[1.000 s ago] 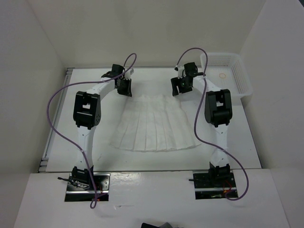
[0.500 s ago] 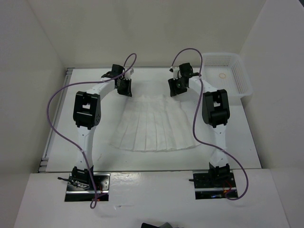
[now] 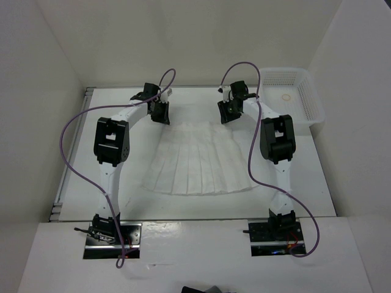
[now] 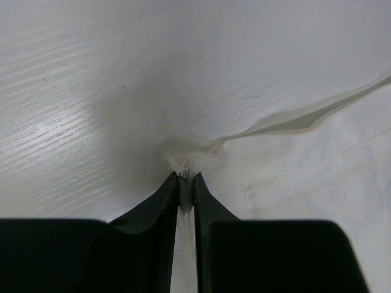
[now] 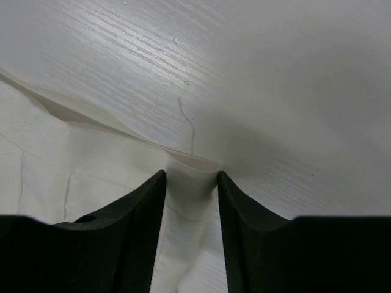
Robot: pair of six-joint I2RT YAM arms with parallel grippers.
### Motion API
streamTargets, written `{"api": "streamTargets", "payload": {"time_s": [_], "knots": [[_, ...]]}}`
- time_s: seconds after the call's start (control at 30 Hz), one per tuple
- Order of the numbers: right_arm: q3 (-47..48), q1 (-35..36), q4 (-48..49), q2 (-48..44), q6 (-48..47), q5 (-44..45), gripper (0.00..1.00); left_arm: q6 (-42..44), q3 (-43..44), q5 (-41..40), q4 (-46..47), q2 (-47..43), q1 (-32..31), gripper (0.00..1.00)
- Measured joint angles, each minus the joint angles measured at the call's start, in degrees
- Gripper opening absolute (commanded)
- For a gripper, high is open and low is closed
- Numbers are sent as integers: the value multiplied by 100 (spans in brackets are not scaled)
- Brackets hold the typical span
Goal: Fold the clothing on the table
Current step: Fold the skirt
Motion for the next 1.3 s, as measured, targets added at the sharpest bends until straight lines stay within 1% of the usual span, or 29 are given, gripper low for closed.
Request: {"api": "streamTargets", "payload": {"time_s": [0.4, 0.43, 0.53, 0.57, 0.63, 0.67, 0.73, 0.83, 1.1, 1.3], "knots": [[0, -26, 11, 0, -37, 42, 30, 9, -39, 7, 28, -13, 0, 15], [0, -31, 13, 0, -37, 42, 27, 7, -39, 7, 28, -13, 0, 15], [0, -42, 13, 2, -37, 44, 21, 22, -39, 9, 28, -13, 0, 14], [0, -42, 13, 2, -39, 46, 16, 26, -39, 9, 28, -13, 0, 12], [0, -52, 15, 2, -50, 72, 11, 31, -39, 11, 28, -13, 0, 11], [0, -52, 13, 2, -48, 81, 4, 33, -39, 11, 28, -13, 0, 8], [0, -59, 13, 2, -52, 83, 0, 50, -39, 11, 28, -13, 0, 6], [0, -68, 13, 2, -39, 83, 0, 120, -35, 26, 26, -13, 0, 0], [81, -68, -4, 4, -35, 125, 0, 162, 107, 48, -173, -9, 79, 0], [415, -61, -7, 4, -31, 151, 0, 304, 341, 219, -264, 0, 251, 0]]}}
